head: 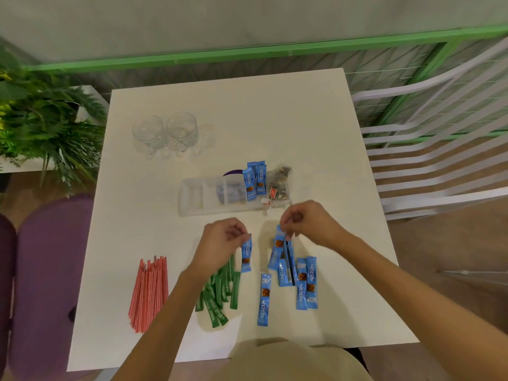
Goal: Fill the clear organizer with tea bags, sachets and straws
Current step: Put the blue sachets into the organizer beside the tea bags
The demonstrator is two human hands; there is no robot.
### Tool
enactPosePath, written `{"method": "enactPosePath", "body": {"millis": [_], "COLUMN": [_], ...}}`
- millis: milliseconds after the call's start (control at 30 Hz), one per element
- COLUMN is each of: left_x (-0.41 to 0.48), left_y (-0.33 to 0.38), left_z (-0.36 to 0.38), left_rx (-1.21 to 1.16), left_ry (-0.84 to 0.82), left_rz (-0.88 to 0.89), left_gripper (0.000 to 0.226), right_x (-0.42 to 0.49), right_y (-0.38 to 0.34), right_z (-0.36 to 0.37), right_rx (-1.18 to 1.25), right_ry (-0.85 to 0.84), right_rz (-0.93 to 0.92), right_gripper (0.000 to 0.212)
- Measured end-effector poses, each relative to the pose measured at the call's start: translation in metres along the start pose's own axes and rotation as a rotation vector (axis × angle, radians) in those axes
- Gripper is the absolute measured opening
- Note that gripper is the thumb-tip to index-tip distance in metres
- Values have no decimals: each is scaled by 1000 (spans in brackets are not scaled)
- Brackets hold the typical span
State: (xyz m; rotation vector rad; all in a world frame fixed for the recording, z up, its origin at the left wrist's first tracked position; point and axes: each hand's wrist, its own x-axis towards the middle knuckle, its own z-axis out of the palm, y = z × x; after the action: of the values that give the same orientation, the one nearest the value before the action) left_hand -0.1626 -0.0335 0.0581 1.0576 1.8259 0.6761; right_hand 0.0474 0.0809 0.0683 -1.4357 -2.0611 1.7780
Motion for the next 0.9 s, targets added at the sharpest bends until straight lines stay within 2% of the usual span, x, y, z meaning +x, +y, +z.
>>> {"method": "enactPosePath", "body": {"millis": [367,767,900], "left_x": [68,110,114], "left_y": [61,61,52], "left_z": [-41,-28,-22], "left_rx": [-28,122,196], "left_ry": [153,154,141], "left_rz": [222,290,287], "left_gripper": [12,22,19], "right_x": [63,95,101], "right_y": [-75,-73,-66], "right_z": [-50,-32,-28], "right_rx": [-59,-287,-384], "right_ry": [241,212,202], "right_rz": [-211,-173,-166], "right_gripper": [10,11,10]}}
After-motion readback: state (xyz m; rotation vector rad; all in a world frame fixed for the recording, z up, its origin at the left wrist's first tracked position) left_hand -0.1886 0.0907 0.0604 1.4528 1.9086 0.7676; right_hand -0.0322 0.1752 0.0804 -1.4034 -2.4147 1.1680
